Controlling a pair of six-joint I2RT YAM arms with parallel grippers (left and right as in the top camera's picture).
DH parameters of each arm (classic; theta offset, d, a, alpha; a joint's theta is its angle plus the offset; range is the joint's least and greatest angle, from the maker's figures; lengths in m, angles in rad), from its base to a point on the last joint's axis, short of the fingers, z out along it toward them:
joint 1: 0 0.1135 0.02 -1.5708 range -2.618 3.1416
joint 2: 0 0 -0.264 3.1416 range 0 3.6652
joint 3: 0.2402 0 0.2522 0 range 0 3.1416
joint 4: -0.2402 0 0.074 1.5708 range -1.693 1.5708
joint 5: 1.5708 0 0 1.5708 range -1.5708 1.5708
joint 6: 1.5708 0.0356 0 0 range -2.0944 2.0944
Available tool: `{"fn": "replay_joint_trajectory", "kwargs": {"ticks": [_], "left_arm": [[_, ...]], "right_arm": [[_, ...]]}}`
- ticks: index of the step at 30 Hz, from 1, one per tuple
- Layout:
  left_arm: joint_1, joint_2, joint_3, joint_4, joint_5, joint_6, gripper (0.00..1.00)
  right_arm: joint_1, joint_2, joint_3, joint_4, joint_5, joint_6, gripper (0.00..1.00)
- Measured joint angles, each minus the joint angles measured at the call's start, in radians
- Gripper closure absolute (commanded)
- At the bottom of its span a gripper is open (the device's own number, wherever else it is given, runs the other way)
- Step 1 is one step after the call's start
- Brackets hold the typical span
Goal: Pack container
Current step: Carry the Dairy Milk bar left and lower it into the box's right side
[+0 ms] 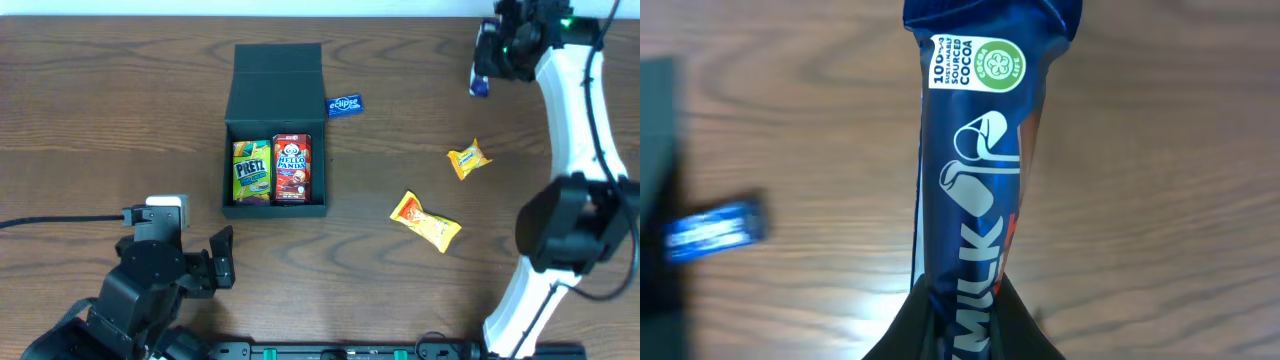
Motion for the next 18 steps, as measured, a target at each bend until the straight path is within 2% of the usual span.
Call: {"fn": "replay_joint_trajectory", "kwargs": {"ticks": [7,18], "left_arm": [[0.0,0.0,0.0,0.0,0.0,0.0,0.05],[0.0,0.0,0.0,0.0,0.0,0.0,0.05]], "right_arm": [[0.097,-0.09,0.004,-0.052,-0.01,0.071,0.98],[0.382,-0.098,0.004,-0.149,-0.011,0.295,0.98]]}}
